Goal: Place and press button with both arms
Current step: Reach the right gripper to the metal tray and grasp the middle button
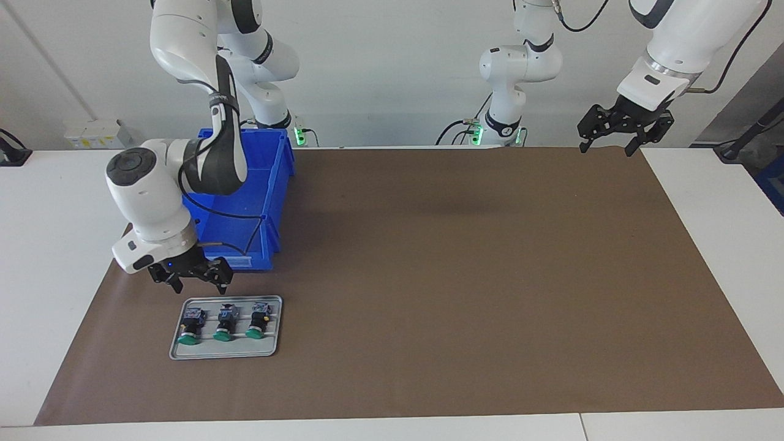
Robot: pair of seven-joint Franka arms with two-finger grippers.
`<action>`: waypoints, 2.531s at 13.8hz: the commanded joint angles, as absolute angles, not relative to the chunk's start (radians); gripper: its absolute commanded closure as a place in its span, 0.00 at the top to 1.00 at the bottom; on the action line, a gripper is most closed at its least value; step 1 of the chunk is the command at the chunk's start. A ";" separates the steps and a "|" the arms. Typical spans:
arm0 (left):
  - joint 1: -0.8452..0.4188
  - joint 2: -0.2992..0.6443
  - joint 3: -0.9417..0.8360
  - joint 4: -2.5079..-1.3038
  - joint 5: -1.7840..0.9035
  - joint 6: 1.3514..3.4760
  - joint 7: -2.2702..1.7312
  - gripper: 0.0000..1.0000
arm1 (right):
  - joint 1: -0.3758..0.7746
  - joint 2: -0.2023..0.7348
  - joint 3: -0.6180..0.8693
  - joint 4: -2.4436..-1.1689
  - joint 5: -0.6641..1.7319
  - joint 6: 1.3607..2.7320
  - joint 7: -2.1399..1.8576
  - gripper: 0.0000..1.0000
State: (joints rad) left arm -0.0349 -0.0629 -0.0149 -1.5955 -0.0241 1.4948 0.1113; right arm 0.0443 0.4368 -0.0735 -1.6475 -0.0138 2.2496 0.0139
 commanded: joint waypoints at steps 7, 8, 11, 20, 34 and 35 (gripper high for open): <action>-0.028 -0.074 -0.020 -1.605 -0.017 1.485 0.114 1.00 | 0.032 0.555 -0.051 -1.632 0.090 2.418 -0.006 1.00; -0.028 -0.074 -0.020 -1.605 -0.017 1.485 0.114 1.00 | 0.035 0.557 -0.051 -1.637 0.092 2.421 -0.005 1.00; -0.028 -0.074 -0.020 -1.605 -0.017 1.485 0.114 1.00 | 0.031 0.560 -0.051 -1.643 0.094 2.421 -0.014 1.00; -0.028 -0.074 -0.020 -1.605 -0.017 1.485 0.114 1.00 | 0.023 0.587 -0.052 -1.678 0.092 2.493 -0.028 0.99; -0.028 -0.074 -0.020 -1.605 -0.017 1.485 0.115 1.00 | 0.023 0.574 -0.052 -1.667 0.092 2.407 -0.028 0.00; -0.028 -0.074 -0.020 -1.605 -0.017 1.485 0.114 1.00 | 0.026 0.574 -0.052 -1.661 0.091 2.398 -0.025 0.00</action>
State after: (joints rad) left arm -0.0349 -0.0629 -0.0149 -1.5956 -0.0241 1.4948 0.1113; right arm 0.0337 0.5802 -0.0626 -1.6695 0.0725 2.4268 0.0060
